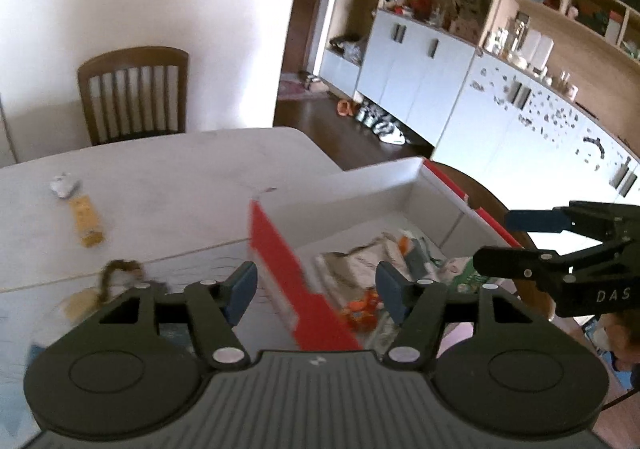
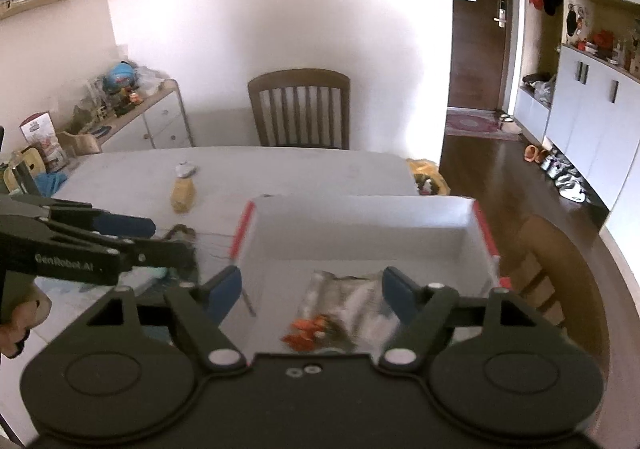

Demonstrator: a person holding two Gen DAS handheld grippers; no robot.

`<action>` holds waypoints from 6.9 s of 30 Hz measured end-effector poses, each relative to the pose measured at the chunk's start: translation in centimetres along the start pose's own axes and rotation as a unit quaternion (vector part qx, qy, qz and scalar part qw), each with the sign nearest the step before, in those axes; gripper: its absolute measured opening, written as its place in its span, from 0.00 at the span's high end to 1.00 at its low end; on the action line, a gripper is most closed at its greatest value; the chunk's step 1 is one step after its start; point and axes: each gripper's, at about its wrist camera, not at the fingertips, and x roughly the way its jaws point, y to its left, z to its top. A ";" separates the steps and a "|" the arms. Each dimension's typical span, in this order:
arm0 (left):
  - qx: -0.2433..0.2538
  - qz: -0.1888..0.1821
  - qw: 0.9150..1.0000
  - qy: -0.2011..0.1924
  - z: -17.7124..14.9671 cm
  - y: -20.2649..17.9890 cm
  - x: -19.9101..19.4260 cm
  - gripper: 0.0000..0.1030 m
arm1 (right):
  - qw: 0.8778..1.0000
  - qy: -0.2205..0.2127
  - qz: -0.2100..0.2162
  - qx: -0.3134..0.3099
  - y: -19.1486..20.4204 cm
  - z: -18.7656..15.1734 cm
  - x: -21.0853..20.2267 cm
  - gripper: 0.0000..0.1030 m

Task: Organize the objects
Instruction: 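Open both tools to drop the keychains into the shoebox, then withdraw both tools from the shoebox back toward the table items, then grasp the cream cylinder with left tool while right tool grasps black bag, then carry cylinder and black bag over the shoebox with both tools, then open both tools to drop cylinder and bag into the shoebox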

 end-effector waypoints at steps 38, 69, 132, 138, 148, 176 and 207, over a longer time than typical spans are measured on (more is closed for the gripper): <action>-0.036 0.039 0.999 0.005 -5.2 23.4 0.1 0.00 | 0.999 0.024 -0.049 0.001 16.0 0.8 10.7 0.01; 0.043 0.028 0.997 0.055 -6.5 25.4 8.7 0.03 | 0.989 0.147 -0.010 0.014 15.7 0.9 24.0 0.22; 0.038 -0.013 0.999 0.014 -4.6 12.1 -3.3 0.80 | 0.996 0.068 0.012 0.055 14.6 -0.9 6.0 0.79; 0.042 -0.006 0.999 0.011 -3.8 8.0 -2.2 0.80 | 0.996 0.057 0.018 0.062 11.3 -1.2 4.4 0.79; 0.056 0.002 0.998 0.010 -2.7 1.3 0.0 0.80 | 0.996 0.041 0.029 0.072 4.4 -1.6 2.5 0.79; 0.068 0.032 0.992 0.099 2.6 -5.8 13.1 0.79 | 0.994 0.083 0.043 0.059 -3.7 -3.2 5.5 0.79; 0.088 0.034 0.982 0.166 1.3 -7.8 15.8 0.79 | 0.994 0.085 0.044 0.046 -5.1 -3.0 4.4 0.71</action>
